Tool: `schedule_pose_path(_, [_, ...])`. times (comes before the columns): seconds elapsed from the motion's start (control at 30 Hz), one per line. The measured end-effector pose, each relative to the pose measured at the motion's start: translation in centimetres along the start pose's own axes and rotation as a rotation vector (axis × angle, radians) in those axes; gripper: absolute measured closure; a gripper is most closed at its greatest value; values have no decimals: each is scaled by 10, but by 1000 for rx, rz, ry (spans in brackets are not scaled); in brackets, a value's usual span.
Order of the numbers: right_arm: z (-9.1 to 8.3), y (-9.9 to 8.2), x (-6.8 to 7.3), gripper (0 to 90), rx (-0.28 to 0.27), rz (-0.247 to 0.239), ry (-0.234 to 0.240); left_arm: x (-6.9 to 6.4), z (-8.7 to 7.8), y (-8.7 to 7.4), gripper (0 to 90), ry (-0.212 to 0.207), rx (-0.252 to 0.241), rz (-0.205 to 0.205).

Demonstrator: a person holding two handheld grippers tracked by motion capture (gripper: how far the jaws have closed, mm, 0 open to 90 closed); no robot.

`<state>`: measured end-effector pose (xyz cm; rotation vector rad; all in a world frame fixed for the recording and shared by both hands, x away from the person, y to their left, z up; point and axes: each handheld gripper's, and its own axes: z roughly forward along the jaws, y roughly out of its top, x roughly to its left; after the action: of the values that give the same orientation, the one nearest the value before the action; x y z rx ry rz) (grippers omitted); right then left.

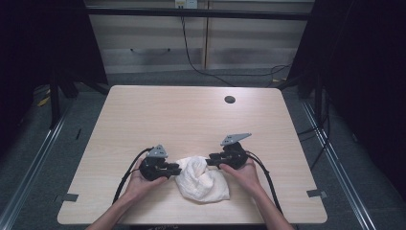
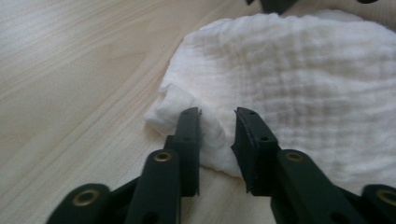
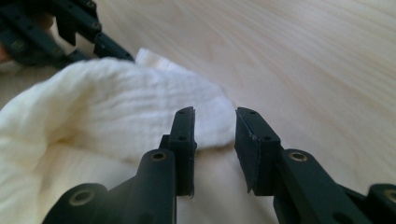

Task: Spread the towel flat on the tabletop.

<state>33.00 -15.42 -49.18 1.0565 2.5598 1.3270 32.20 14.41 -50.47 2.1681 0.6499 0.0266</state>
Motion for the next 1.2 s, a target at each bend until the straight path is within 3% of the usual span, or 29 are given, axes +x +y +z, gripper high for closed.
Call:
schedule_pose_path(0.2, [15, 9, -10, 658, -12, 12, 8, 4, -14, 1, 636, -8, -41, -9])
schedule_pose_path(0.37, [26, 5, -9, 622, 20, 1, 29, 16, -30, -5, 588, 25, -79, -61])
schedule_pose_path(0.5, [26, 4, -6, 633, 59, -25, 5, 25, -37, -9, 527, 38, -93, -94])
schedule_pose_path(0.63, [24, 2, -3, 756, 59, -75, -10, 28, -38, -12, 489, 47, -93, -109])
schedule_pose_path(0.7, [23, 1, -2, 853, 65, -85, -10, 29, -37, -12, 453, 53, -90, -119])
schedule_pose_path(0.77, [23, 0, -1, 876, 65, -80, -19, 28, -36, -13, 408, 69, -71, -111])
schedule_pose_path(1.0, [14, 5, -7, 884, 4, -18, -10, 29, -37, -14, 370, 65, -73, -116])
schedule_pose_path(1.2, [-7, 23, -9, 885, -80, 7, -1, 30, -39, -14, 347, 70, -79, -126])
